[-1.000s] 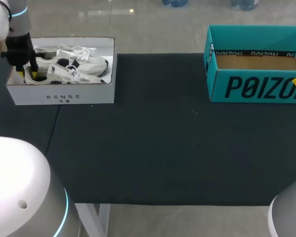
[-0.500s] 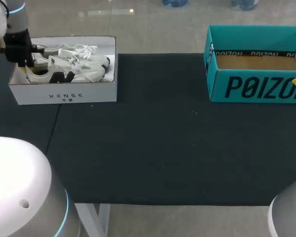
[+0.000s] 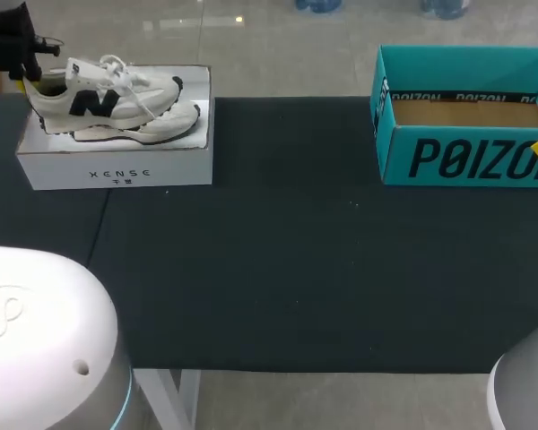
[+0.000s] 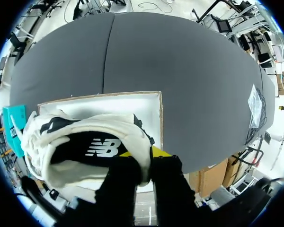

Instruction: Take the shoe out of the shoebox, open the shoe tongue, remove and reinsert the insole, then place the shoe into the shoebox

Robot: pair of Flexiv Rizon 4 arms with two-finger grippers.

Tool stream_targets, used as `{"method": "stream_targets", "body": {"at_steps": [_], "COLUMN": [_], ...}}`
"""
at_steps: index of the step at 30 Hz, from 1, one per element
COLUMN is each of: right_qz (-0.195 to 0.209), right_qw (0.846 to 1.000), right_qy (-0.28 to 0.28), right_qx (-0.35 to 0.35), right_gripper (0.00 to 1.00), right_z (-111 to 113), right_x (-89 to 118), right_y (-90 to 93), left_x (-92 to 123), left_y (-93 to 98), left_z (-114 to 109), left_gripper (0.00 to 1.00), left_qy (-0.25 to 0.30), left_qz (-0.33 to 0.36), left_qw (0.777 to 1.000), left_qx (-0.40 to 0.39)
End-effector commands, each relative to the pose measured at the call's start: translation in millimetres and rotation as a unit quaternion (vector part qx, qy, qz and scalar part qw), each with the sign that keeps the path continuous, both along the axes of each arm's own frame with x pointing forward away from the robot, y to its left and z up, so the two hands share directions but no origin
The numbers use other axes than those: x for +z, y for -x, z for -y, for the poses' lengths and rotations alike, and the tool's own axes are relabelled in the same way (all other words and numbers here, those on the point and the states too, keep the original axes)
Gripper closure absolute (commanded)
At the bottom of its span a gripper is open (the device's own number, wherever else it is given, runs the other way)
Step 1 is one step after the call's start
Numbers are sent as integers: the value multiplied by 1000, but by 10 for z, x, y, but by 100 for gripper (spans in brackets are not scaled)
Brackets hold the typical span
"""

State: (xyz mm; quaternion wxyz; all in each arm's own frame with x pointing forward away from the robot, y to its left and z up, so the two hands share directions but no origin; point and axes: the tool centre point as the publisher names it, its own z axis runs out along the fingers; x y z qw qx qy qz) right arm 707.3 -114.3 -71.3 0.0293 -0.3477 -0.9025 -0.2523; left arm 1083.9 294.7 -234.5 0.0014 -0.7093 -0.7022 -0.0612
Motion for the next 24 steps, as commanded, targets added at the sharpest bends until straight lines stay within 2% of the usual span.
{"method": "stream_targets", "body": {"at_steps": [1, 6, 9, 14, 24], "right_qz": [-3, -3, -3, -3, -3], "right_qw": [1000, 1000, 1000, 1000, 1000], "right_qy": [1, 1, 1, 1, 1], "right_qx": [1, 1, 1, 1, 1], "right_gripper": [0, 0, 0, 0, 0], "right_z": [-5, -5, -5, -5, -5], "right_x": [7, 7, 7, 7, 7], "right_y": [-25, -25, -25, -25, -25], "left_x": [760, 1235, 1384, 1474, 1474], "left_y": [79, 105, 98, 162, 162], "left_z": [29, -53, -74, -40, -40], "left_gripper": [100, 100, 100, 100, 100], "left_qy": [-19, -27, -23, -25, -25], "left_qz": [4, 47, 63, 71, 71], "left_qw": [1000, 999, 998, 997, 997], "left_qx": [-2, -1, 0, -7, -7]}}
